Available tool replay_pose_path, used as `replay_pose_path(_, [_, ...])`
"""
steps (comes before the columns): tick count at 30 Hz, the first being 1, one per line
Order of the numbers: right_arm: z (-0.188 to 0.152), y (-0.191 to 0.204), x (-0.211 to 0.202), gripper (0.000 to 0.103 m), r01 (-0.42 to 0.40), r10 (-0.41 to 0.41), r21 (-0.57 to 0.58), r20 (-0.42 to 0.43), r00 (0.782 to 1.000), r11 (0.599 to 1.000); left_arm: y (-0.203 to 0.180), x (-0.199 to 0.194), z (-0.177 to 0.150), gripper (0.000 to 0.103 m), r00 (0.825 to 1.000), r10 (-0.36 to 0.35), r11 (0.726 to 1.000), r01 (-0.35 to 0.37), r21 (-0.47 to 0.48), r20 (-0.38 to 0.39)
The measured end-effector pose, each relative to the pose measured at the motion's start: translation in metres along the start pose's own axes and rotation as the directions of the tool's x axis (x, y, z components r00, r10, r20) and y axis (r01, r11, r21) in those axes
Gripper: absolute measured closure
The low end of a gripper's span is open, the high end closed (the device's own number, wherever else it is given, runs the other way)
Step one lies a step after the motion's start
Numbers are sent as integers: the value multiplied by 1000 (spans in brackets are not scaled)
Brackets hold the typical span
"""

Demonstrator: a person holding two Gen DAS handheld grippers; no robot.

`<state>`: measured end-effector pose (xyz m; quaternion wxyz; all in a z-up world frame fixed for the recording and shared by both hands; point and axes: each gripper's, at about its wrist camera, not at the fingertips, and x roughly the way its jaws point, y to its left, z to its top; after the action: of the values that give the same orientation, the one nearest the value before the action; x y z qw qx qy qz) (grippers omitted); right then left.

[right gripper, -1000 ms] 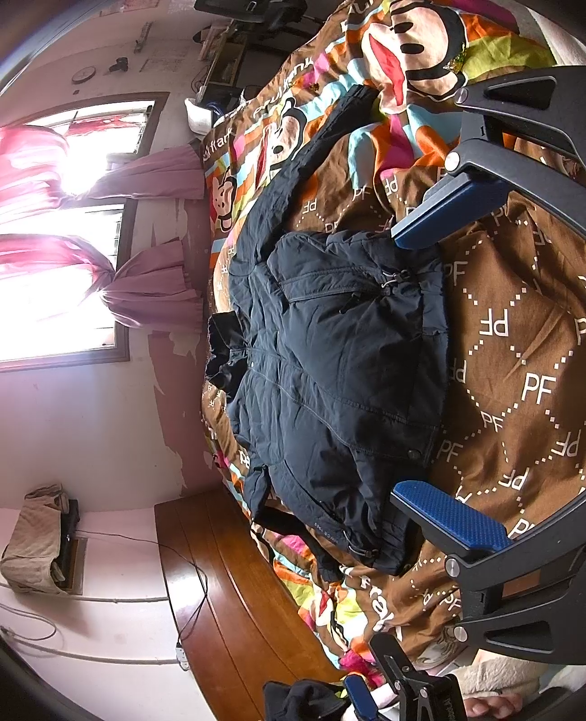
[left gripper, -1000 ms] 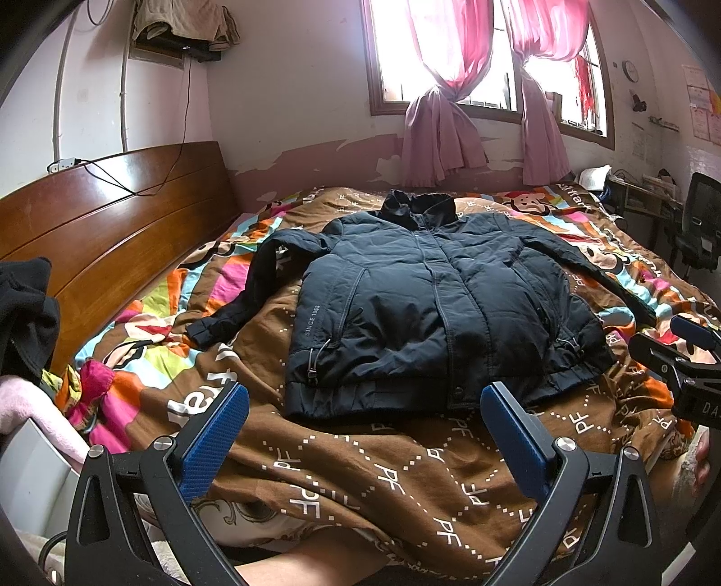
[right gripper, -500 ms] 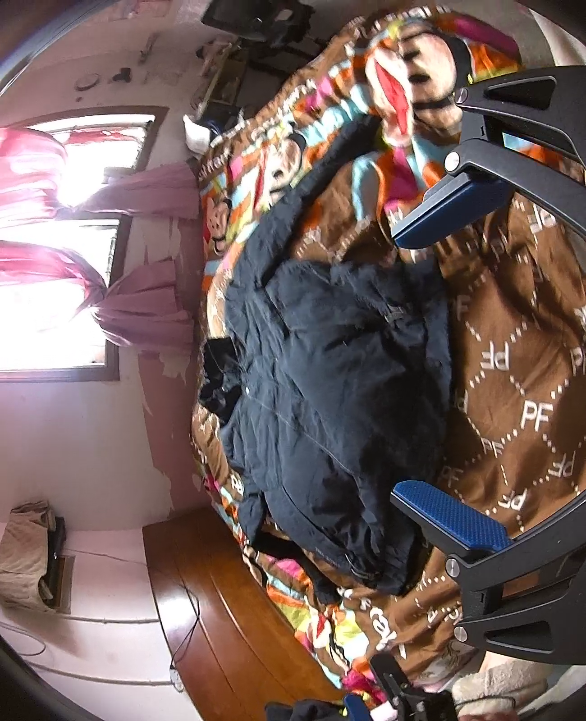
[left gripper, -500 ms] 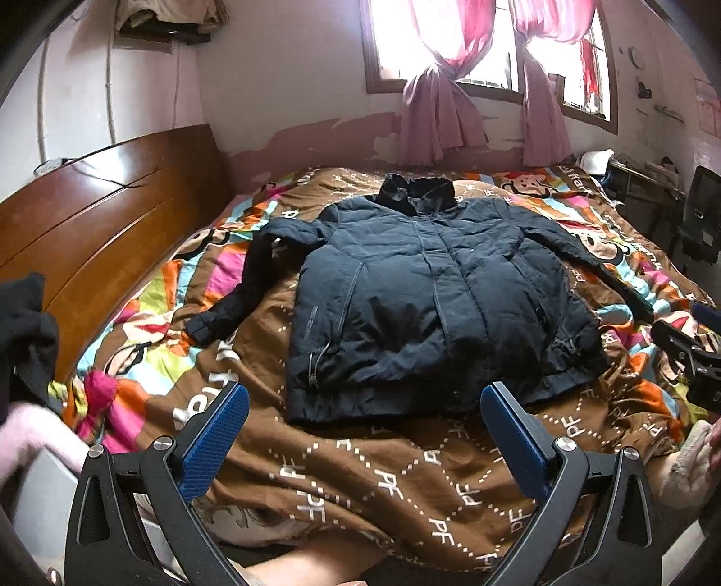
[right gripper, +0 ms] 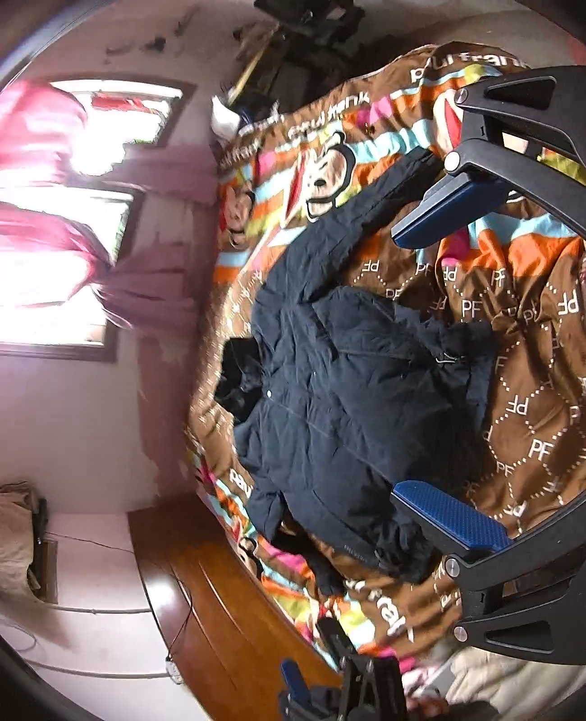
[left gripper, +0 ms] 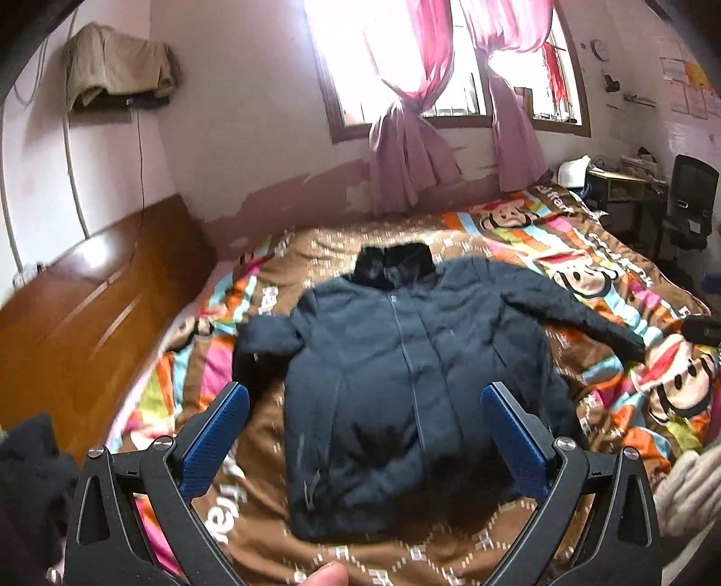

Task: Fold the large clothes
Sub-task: 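Move the right tool to the jacket sleeve and grasp its cuff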

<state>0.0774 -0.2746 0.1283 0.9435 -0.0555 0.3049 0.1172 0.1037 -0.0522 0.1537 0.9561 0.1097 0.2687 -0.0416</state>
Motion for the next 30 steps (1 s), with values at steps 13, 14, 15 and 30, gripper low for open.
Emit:
replay_pose_path(13, [81, -91, 95, 0, -6, 19, 96, -139, 990, 995, -15, 99, 69, 2, 998, 54, 999, -54, 1, -17])
replay_pose_path(14, [83, -94, 106, 0, -6, 20, 100, -146, 989, 995, -16, 113, 72, 2, 998, 49, 999, -49, 4, -29])
replay_pose_path(15, [84, -98, 118, 0, -7, 24, 108, -154, 988, 994, -17, 121, 75, 2, 998, 47, 999, -47, 6, -36])
replay_pose_path(30, [48, -215, 268, 0, 55, 81, 531, -229, 970, 846, -74, 305, 79, 2, 991, -31, 996, 41, 73, -132])
